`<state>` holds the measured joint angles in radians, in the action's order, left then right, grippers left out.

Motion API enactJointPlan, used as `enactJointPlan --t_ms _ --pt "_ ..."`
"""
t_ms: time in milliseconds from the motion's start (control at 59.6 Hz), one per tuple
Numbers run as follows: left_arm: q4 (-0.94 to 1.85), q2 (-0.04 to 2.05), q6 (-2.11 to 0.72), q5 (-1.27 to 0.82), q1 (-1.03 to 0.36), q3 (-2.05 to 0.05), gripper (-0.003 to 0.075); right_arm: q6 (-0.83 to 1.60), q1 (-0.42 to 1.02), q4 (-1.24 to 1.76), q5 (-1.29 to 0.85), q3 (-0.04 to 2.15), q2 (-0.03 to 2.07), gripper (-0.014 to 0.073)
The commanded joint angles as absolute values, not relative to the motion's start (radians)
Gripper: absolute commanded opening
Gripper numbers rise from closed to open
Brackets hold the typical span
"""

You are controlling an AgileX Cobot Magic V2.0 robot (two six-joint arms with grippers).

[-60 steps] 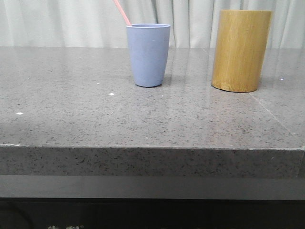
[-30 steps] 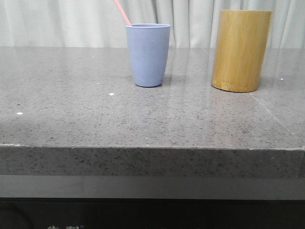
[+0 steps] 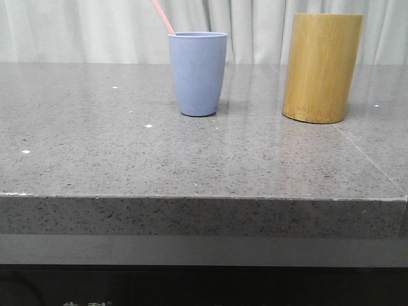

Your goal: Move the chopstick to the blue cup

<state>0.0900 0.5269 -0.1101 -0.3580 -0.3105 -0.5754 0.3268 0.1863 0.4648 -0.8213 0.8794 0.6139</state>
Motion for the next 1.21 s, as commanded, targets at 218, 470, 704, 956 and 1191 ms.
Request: enactJointPlan --t_ms 218,470,704,956,1191 --pt "0.071 0.180 -0.109 -0.110 -0.129 -0.232 -0.0019 0.330 0.182 0.494 -0.751 0.904 0.614 -0.0069" --pt "0.105 -0.014 -0.109 -0.035 -0.054 -0.051 -0.0018 0.330 0.182 0.494 -0.751 0.904 0.614 -0.0069" --pt "0.105 -0.031 -0.109 0.026 -0.054 0.010 -0.0019 0.330 0.182 0.494 -0.752 0.904 0.615 -0.0069" --pt "0.105 -0.031 -0.109 0.026 -0.054 0.010 -0.0019 0.330 0.182 0.494 -0.751 0.904 0.615 -0.0069" --pt "0.105 -0.029 -0.109 0.026 -0.054 0.010 -0.0019 0.330 0.182 0.494 -0.752 0.904 0.615 -0.0069"
